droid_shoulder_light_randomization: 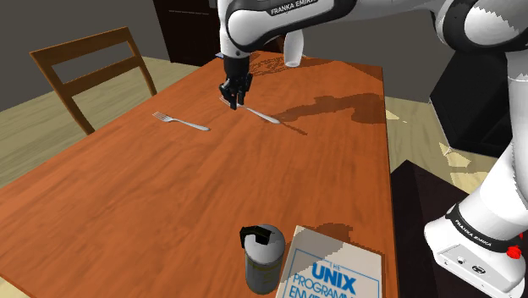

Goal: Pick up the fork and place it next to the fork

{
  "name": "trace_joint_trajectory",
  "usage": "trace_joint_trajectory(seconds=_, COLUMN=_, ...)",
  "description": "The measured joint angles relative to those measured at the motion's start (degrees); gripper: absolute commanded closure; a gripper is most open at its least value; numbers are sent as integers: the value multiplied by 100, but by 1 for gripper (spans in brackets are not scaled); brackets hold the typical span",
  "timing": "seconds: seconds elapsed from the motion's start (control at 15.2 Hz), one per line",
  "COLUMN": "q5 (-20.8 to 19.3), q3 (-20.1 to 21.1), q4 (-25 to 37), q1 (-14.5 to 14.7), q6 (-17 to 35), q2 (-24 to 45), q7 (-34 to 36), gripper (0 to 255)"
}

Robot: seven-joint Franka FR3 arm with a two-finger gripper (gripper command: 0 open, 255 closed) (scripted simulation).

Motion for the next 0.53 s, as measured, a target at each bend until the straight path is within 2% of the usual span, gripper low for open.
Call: trace_joint_trajectory(seconds=0.53, q5=-35, q3=-19, q4=-294, q1=7, q6=474, q2=181, q7=30, gripper=255)
